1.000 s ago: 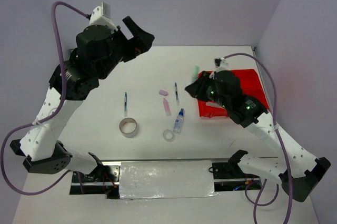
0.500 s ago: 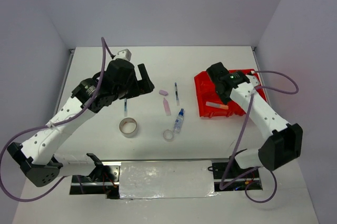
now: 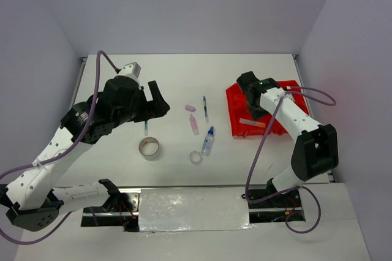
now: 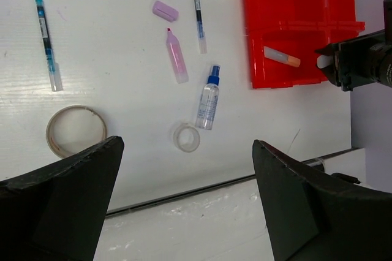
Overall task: Sort the stationery into containers
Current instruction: Place the pen in the storage box.
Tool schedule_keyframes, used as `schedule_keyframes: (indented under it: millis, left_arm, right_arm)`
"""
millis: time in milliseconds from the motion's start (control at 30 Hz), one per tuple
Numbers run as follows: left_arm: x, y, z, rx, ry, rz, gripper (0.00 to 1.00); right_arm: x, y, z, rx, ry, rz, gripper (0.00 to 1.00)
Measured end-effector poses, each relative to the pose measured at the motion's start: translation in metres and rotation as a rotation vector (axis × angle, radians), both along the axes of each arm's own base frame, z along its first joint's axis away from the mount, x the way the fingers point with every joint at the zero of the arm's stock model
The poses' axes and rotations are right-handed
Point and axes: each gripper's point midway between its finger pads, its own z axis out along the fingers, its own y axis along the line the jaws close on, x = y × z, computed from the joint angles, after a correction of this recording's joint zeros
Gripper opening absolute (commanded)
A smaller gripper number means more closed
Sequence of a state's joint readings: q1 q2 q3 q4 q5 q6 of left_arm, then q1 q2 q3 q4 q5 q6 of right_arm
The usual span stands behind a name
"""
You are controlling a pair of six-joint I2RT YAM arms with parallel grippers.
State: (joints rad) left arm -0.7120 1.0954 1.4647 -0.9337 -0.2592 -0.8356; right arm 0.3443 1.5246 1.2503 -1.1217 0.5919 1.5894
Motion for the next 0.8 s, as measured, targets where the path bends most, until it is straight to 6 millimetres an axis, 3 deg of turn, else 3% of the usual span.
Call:
schedule_keyframes:
  millis: [167,267,300,400,500,667,800]
  left_arm:
    - [-0.004,0.004,-0.011,0.02,0.022,0.001,0.99]
    - [-0.005,0.005,-0.016,0.033,0.033,0.0,0.99]
    - [-0.006,0.006,-0.017,0.037,0.035,-0.002,0.99]
    - [-0.006,0.006,-0.018,0.051,0.032,-0.012,0.99]
    - [-0.006,0.007,-0.019,0.057,0.035,-0.014,0.99]
    - [-0.005,0.006,-0.021,0.065,0.04,-0.017,0.99]
    - [0.0,0.002,-0.033,0.107,0.073,-0.024,0.99]
  right_arm:
    - [0.002,0.008,-0.016,0.036,0.023,-0.005,0.11]
    - [0.0,0.012,-0.025,0.058,0.035,0.001,0.28]
    - [0.001,0.014,-0.027,0.066,0.034,0.006,0.41]
    - [0.007,0.019,-0.028,0.087,0.013,0.019,0.6]
    - [0.011,0.024,-0.027,0.101,0.001,0.038,0.73]
    - [0.015,0.03,-0.022,0.116,-0.004,0.073,0.78]
    - [0.032,0.043,-0.002,0.105,-0.051,0.197,0.78]
